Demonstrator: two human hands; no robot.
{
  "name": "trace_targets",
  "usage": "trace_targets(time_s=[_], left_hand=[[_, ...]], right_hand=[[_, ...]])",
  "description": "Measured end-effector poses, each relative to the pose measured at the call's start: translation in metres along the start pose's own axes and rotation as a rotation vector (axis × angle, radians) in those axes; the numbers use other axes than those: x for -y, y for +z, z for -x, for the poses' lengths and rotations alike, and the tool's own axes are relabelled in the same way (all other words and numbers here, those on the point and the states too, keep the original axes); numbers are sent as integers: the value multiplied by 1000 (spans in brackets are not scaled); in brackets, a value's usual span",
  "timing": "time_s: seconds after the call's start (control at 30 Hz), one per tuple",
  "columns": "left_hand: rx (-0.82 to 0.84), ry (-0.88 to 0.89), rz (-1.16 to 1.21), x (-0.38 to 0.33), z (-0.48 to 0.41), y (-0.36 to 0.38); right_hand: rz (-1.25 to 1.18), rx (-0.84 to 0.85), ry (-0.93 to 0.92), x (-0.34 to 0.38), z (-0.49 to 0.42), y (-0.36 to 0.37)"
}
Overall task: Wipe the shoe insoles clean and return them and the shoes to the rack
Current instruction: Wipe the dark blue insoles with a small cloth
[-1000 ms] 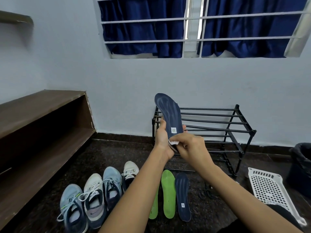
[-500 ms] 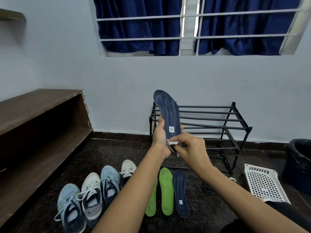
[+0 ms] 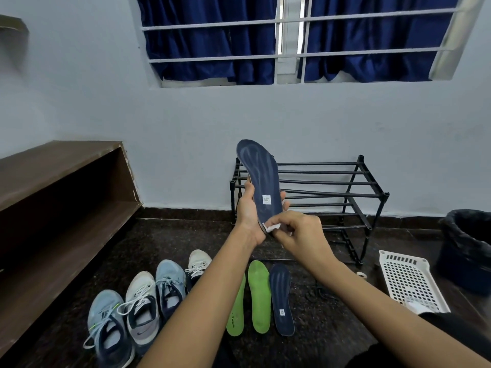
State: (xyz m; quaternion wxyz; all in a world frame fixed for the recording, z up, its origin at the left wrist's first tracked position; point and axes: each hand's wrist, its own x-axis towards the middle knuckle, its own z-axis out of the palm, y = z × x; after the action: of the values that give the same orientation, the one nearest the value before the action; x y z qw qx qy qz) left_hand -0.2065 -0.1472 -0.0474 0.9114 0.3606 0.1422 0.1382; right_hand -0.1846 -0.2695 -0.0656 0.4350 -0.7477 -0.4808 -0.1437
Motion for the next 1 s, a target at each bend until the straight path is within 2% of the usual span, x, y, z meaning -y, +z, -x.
trace_targets(time_s=[0.2,0.4,0.5,0.7,0.77,1.0], left_hand=[[-36,-17,-104,12,0,-2],[7,-47,29,-3,-2,-10],[8,-41,61,-6,-5,-14],[-12,-37,-48,10,-8,-9],[-19,-34,-71,12,-8,-6],[40,-1,160,-4,-14,-10]], right_hand=[[-29,-99,90,2,-8,4],[-96,143,173,13,-6,-3],[-94,191,173,12,-8,-3],[-151,-22,182,10,-16,1],[-137,-41,179,9,-19,0],[-20,225,92,6,-16,-5]])
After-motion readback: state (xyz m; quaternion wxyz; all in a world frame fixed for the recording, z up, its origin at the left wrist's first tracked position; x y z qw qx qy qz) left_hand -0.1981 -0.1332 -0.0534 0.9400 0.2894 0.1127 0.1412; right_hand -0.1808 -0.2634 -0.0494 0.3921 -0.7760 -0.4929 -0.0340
